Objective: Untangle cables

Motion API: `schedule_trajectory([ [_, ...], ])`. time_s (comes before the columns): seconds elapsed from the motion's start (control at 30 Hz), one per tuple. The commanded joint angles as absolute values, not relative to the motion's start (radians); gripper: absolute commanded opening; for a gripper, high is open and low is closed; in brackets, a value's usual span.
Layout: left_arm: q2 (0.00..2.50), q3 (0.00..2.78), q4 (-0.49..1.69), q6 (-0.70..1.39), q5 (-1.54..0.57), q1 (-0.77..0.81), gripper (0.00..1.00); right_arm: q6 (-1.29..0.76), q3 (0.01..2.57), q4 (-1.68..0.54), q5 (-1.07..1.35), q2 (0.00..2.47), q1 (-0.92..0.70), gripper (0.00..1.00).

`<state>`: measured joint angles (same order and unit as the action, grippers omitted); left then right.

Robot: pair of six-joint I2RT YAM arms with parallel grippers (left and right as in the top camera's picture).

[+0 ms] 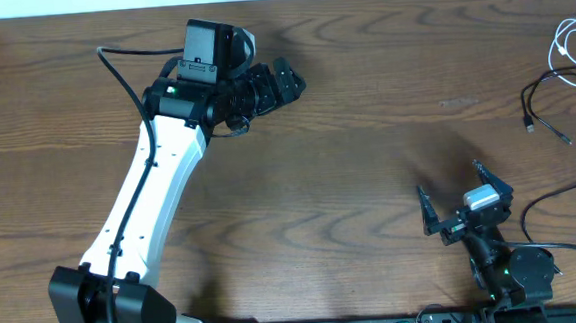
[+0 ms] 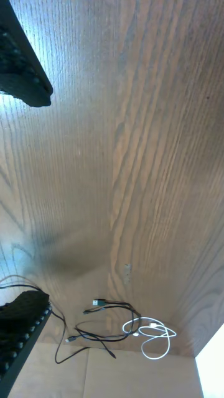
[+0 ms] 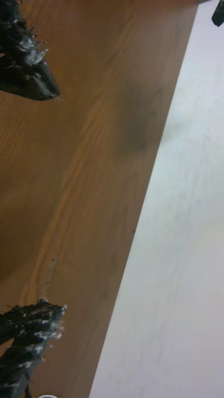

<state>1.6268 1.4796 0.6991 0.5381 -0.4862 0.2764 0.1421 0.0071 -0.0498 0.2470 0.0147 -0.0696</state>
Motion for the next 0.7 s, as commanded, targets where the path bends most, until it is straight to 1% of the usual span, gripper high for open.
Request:
schedule_trajectory([
  [0.0,1.607,1.481,0.699,0.525,-0.473,0.276,1.0,0.132,0.006,-0.056,0.244,0.007,-0.073,0.99],
  [0.5,1.579,1.481,0.7,0.524,-0.472,0.276,1.0,0.132,0.006,-0.056,0.244,0.007,-0.073,0.99],
  [0.67,1.461,1.48,0.72,0.491,-0.245,0.276,1.0,0.132,0.006,-0.056,0.244,0.007,-0.073,0.99],
])
